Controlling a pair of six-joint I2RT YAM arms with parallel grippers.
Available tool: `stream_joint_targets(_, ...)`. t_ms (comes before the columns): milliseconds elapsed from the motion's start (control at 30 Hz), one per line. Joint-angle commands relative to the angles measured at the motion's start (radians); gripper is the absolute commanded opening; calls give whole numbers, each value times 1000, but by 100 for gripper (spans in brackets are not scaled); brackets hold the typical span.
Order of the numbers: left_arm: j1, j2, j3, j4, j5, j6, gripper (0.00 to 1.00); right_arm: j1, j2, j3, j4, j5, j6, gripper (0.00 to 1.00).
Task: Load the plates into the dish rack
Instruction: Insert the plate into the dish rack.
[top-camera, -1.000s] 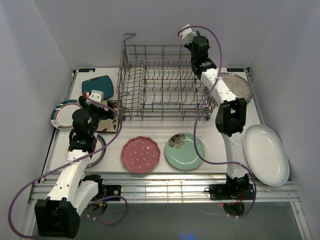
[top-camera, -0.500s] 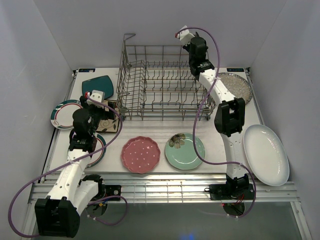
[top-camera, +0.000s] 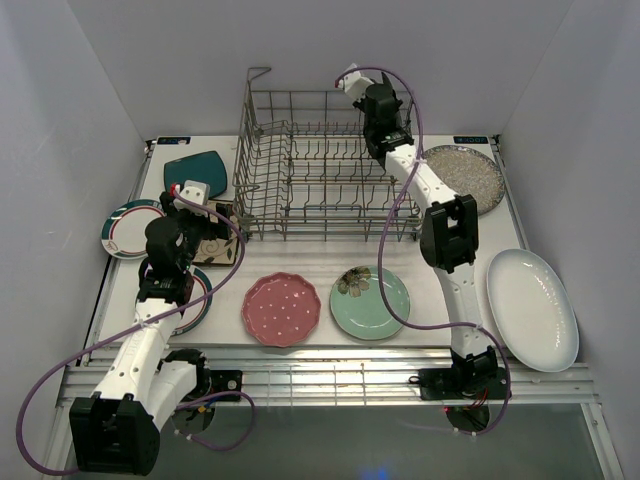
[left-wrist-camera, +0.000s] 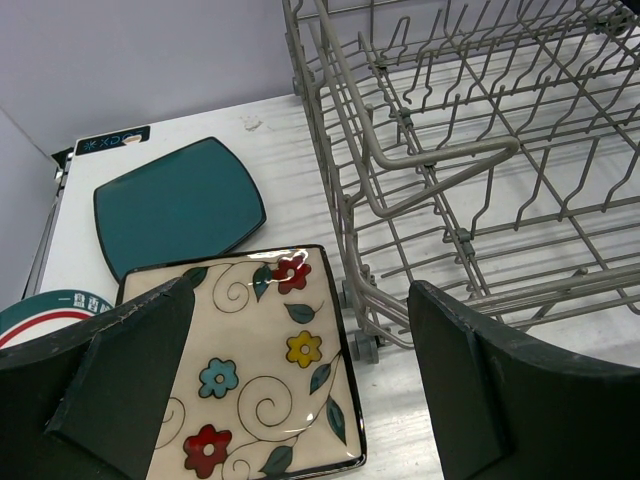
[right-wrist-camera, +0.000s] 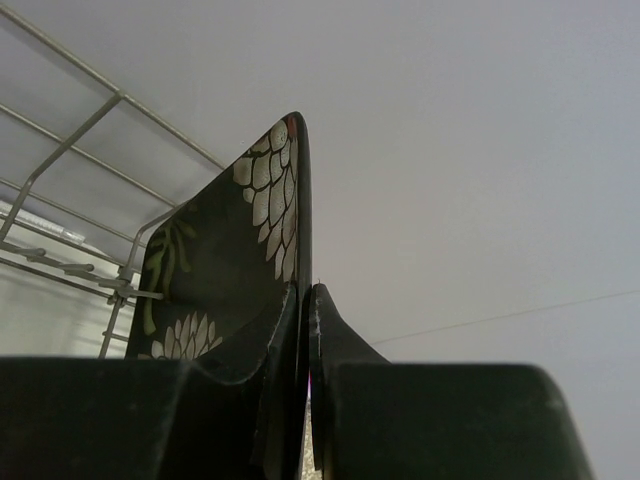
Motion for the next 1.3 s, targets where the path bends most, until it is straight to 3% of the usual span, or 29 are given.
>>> stream_joint_targets(0, 0, -4, 41, -11, 21, 1, 98, 18, -1, 66, 131, 5, -71, 10)
stream_joint_targets(600, 0, -4, 44, -16, 24, 0, 98, 29, 33, 86, 203, 51, -32, 13)
stream_joint_targets(1167, 0, 3, 47, -20, 24, 3, 98, -66, -30, 0, 229, 68, 132, 16)
stream_joint_targets(1267, 0, 9, 49, -22, 26, 3, 98, -74, -27, 10, 218, 68, 143, 21)
